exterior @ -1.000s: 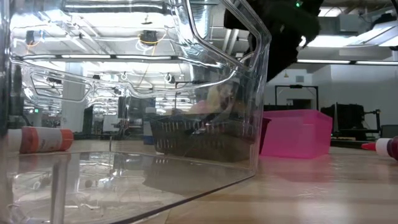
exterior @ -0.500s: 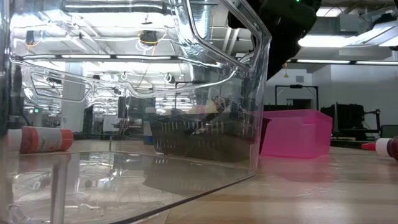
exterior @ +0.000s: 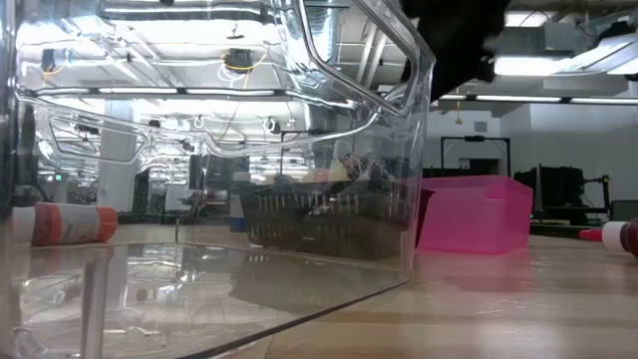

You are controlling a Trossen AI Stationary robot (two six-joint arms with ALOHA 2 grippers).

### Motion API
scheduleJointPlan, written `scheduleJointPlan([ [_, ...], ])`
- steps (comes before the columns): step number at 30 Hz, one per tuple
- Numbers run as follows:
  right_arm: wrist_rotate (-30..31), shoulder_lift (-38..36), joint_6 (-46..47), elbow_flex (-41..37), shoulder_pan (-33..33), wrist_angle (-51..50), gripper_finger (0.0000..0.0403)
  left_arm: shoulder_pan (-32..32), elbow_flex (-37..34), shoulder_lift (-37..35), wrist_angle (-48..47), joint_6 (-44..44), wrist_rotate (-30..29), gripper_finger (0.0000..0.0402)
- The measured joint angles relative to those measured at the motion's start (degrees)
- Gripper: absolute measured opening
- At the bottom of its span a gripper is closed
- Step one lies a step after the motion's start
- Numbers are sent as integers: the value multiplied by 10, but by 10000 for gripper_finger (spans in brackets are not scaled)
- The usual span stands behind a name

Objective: Pick & Place Food Item
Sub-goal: Put the red food coloring bottle into the transparent bin

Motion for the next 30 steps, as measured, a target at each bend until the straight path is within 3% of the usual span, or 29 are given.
scheduleJointPlan([
  [4, -14, -47, 171, 0, 29, -61, 195, 0, 0, -4, -4, 0, 7, 181],
  [8, -135, -64, 324, 1, 61, -156, 193, 0, 0, -3, -2, 0, 7, 181],
  [10, -156, -63, 350, 1, 83, -181, 189, 0, 0, -3, -3, 1, 7, 181],
  [18, -153, -18, 355, 0, 96, -334, 182, 0, 0, -3, 13, 2, 9, 181],
  [26, -150, 17, 311, -60, 64, -310, 243, 0, 0, -5, 39, 4, 10, 181],
  [30, -153, 5, 319, -98, 58, -278, 253, 0, 0, -5, 40, 1, 10, 181],
])
